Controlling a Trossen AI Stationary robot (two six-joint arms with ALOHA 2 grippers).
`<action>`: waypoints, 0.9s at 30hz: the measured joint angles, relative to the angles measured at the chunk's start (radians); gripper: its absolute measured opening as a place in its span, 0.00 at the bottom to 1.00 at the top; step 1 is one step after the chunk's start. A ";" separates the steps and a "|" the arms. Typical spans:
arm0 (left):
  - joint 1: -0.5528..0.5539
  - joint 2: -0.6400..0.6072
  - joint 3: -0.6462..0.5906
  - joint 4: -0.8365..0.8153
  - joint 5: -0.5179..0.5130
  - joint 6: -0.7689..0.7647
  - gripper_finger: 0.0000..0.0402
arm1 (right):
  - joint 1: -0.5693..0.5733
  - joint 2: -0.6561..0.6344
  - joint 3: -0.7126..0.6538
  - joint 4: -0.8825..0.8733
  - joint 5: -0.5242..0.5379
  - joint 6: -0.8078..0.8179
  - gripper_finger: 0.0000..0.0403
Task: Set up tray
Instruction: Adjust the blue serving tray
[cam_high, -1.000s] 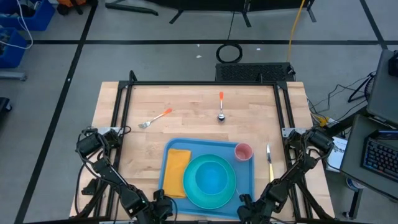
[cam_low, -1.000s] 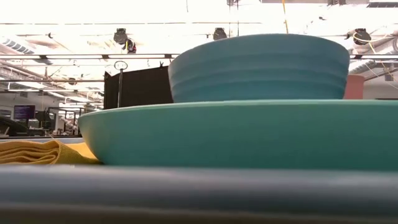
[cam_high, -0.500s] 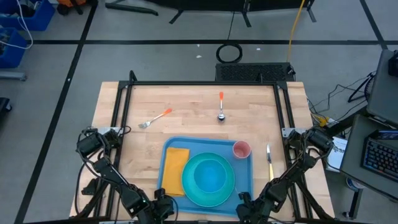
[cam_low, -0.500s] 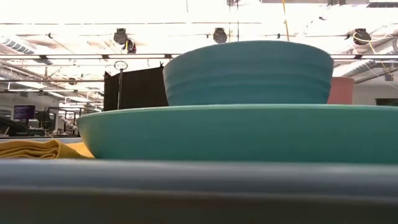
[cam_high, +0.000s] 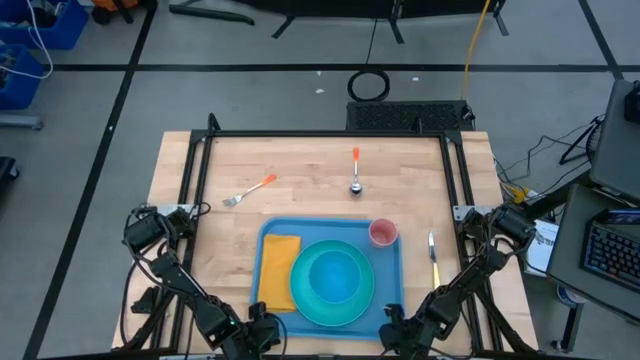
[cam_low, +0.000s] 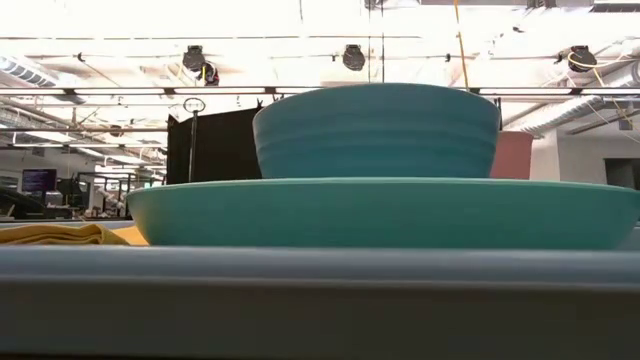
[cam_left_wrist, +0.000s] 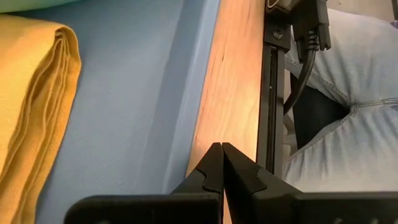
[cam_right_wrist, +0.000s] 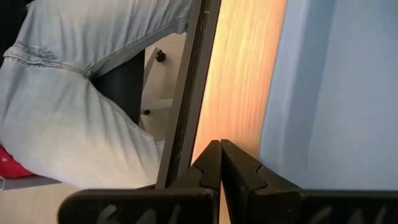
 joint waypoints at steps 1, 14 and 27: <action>0.000 0.000 0.000 -0.006 0.000 0.000 0.00 | 0.000 0.000 0.000 0.000 0.002 -0.001 0.00; 0.010 0.000 -0.001 -0.029 -0.019 -0.007 0.00 | -0.011 -0.002 0.000 -0.014 0.035 0.003 0.00; 0.016 0.000 -0.001 -0.025 -0.042 0.011 0.00 | -0.018 -0.004 0.000 -0.017 0.069 -0.016 0.00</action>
